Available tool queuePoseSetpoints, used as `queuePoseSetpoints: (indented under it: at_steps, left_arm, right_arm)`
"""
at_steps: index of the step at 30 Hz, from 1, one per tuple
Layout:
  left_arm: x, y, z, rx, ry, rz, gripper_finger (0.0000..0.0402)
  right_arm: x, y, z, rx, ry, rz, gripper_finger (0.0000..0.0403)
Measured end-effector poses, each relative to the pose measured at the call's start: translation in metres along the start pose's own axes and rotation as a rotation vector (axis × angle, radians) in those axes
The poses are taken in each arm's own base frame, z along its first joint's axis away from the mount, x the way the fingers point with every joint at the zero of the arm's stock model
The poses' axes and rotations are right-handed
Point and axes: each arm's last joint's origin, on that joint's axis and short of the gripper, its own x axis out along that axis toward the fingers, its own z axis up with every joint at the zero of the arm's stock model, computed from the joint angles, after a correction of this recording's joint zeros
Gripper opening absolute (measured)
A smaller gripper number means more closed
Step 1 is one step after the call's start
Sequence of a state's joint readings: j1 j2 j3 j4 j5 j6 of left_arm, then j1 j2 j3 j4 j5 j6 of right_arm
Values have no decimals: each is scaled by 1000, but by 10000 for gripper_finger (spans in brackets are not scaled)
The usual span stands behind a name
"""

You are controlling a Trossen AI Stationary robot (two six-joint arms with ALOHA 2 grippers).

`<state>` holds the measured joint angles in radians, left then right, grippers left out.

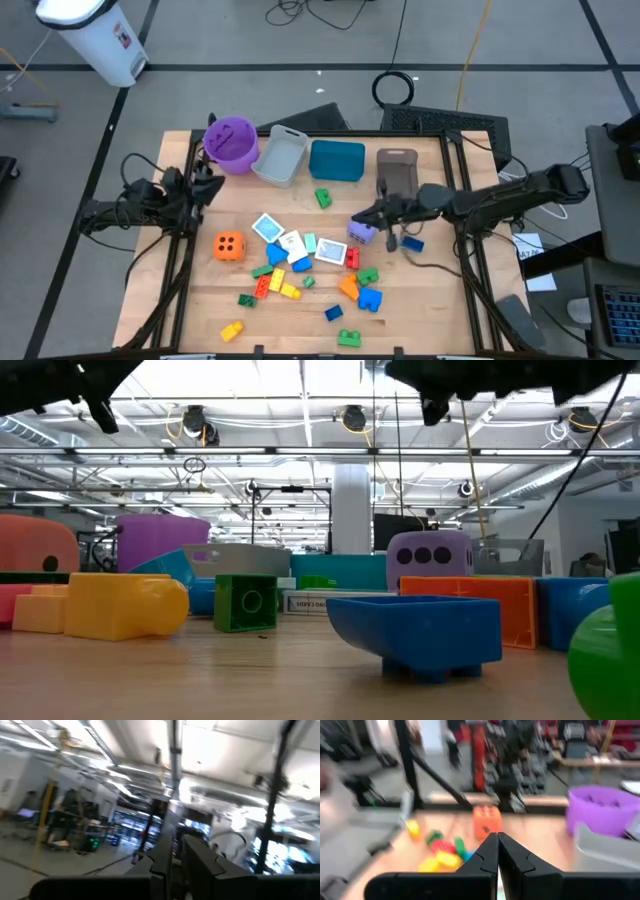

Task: Pick & Place Toys
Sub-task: Put the purple die into the black bin

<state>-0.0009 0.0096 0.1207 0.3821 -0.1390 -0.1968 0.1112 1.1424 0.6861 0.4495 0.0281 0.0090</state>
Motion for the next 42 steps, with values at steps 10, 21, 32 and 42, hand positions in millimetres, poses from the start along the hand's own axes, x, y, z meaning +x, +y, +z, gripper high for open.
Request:
queuePoseSetpoints:
  at_steps: [10,21,32,42]
  left_arm:
    - [13,-1,-23,137,205,-89,81]
    - [42,-10,-22,378,341,-122,243]
    - [75,-19,-9,405,436,-130,315]
    - [87,-18,-22,403,468,-126,307]
  right_arm:
    - [12,5,41,-35,43,-148,0]
    - [32,10,64,-42,185,-236,0]
    - [70,22,35,4,728,-197,0]
    - [70,7,22,-59,783,-114,10]
